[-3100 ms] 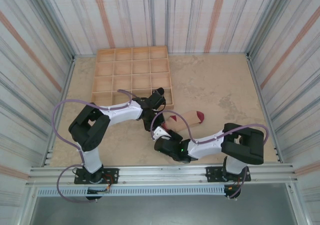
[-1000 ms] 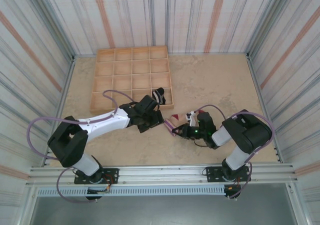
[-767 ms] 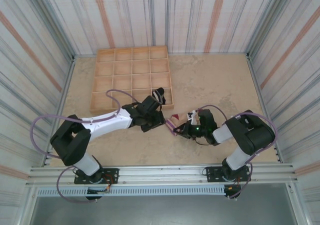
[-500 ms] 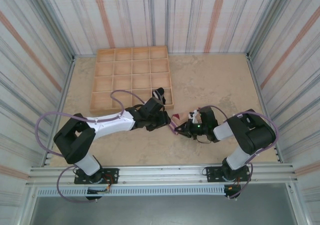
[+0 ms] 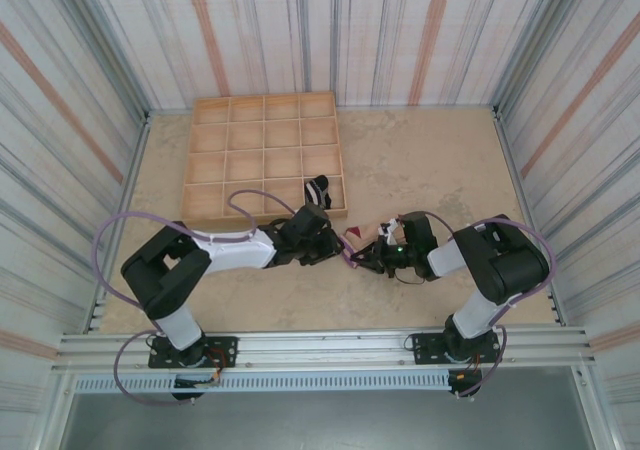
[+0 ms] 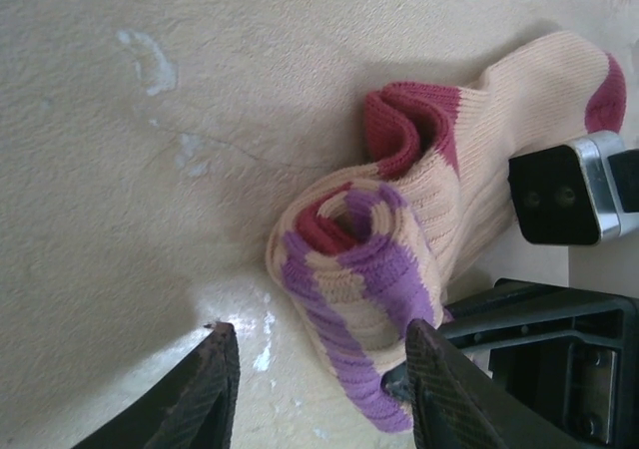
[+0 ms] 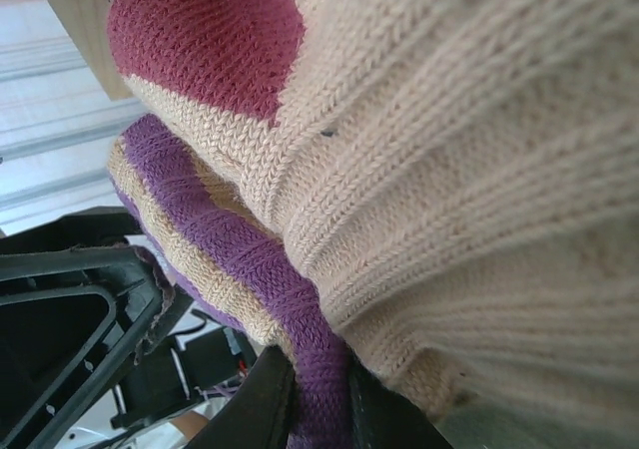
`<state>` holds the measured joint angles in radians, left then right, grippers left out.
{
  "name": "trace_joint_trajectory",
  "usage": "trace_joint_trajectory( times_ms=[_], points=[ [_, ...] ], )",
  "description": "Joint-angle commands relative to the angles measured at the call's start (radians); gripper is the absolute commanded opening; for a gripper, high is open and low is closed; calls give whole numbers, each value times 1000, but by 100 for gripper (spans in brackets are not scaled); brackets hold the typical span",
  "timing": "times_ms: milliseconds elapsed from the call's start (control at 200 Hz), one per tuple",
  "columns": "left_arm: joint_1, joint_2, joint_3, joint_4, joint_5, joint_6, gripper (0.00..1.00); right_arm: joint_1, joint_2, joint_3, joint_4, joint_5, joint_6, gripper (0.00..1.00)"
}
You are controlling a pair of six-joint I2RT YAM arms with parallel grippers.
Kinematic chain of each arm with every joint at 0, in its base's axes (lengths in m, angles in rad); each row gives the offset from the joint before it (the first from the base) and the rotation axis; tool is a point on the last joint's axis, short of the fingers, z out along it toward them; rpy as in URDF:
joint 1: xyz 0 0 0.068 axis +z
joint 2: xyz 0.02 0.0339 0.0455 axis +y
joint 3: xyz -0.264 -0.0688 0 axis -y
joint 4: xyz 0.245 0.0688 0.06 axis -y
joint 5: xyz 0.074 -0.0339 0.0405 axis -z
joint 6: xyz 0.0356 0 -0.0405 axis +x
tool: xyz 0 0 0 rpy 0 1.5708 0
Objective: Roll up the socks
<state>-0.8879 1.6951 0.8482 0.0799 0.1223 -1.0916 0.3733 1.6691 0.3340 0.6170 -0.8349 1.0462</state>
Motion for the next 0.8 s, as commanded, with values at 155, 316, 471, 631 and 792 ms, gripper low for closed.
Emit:
trace_joint_trajectory(
  times_ms=[155,316,471,631,792],
  points=[
    [-11,86,11,61,10,-74,39,-21,87,-49,-249,167,67,0],
    [-23,121,37,-8,-8,-101,34,-26,92,-47,-232,157,77,0],
    [-21,144,49,-81,-19,-144,28,-31,90,-47,-230,154,71,0],
    [-11,165,83,-175,-5,-144,12,-33,84,-47,-232,154,53,7],
    [-5,163,119,-244,-8,-100,0,-34,47,-35,-264,163,22,16]
  ],
)
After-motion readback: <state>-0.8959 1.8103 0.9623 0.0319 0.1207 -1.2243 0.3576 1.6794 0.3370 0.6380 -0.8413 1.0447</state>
